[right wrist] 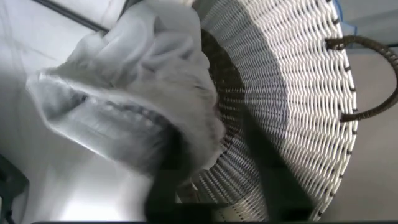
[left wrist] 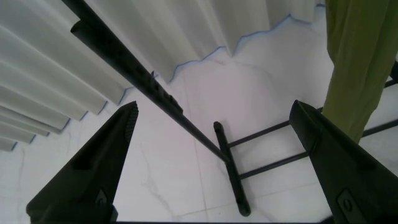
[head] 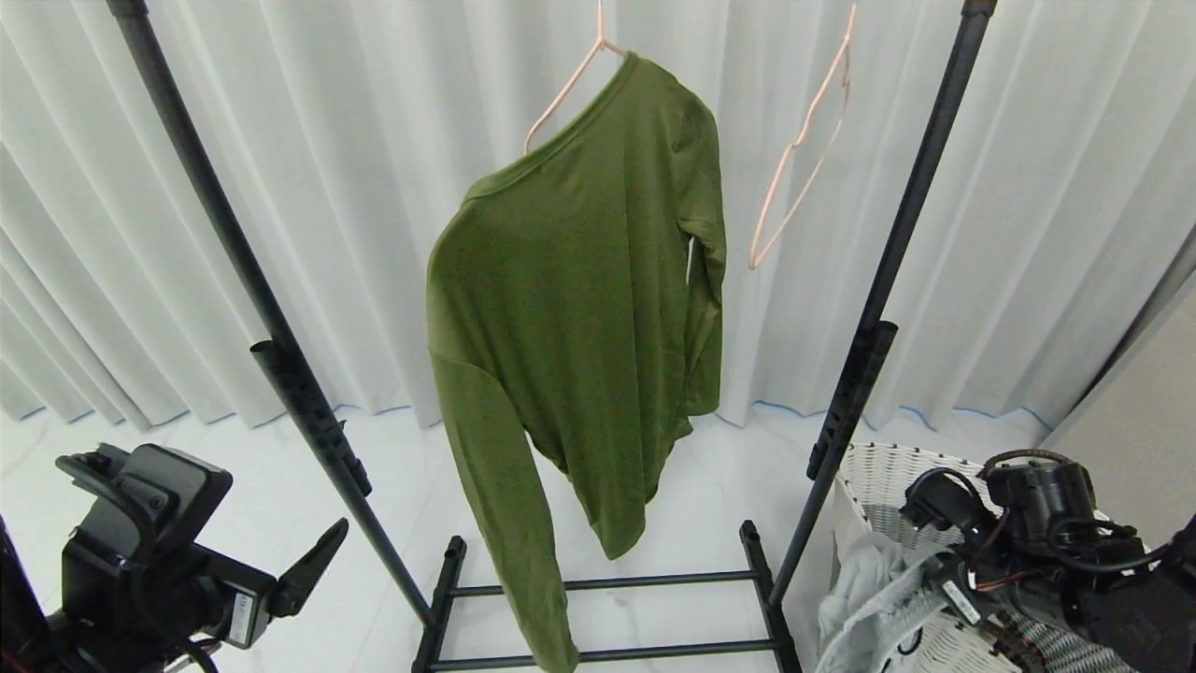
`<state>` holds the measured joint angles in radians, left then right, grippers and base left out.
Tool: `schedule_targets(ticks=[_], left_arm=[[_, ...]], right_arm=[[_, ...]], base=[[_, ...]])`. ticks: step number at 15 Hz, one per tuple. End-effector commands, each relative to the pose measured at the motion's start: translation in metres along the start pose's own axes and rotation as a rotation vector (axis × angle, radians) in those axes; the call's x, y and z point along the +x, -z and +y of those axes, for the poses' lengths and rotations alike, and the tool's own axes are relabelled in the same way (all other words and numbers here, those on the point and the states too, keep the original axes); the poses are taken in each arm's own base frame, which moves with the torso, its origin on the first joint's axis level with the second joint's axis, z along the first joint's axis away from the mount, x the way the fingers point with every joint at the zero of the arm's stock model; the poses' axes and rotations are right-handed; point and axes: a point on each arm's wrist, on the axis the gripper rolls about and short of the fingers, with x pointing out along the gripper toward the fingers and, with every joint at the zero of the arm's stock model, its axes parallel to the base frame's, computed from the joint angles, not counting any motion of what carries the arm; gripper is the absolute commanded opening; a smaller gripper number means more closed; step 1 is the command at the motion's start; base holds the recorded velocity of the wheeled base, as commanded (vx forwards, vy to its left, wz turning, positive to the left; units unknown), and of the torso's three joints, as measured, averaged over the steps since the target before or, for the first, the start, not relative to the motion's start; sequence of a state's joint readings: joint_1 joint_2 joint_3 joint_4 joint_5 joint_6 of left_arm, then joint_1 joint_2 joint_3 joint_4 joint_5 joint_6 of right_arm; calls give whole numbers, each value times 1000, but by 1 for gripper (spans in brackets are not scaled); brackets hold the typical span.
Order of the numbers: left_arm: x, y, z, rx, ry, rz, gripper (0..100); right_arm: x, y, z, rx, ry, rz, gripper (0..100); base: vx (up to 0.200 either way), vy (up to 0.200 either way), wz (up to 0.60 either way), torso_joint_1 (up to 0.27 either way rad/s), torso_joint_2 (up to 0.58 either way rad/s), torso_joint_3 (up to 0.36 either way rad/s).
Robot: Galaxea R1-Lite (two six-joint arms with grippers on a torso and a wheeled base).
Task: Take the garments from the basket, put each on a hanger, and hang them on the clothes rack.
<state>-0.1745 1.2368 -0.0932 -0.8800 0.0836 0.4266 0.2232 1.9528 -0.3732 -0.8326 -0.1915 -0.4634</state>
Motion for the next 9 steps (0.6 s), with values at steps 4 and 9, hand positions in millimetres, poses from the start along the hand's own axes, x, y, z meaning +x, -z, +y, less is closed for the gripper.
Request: schedule_targets(ticks=[4,9], left_arm=[[-2,1,0,1,-20,6,100],[-6,2,0,0,-33,2,100]], right_arm=[[-35,-53,-17,31,67,-232,0],[-93,-86,-16,-3,34,-370,0]], base=[[0,0,0,0,0,0],[-200,0,0,5,4,-1]])
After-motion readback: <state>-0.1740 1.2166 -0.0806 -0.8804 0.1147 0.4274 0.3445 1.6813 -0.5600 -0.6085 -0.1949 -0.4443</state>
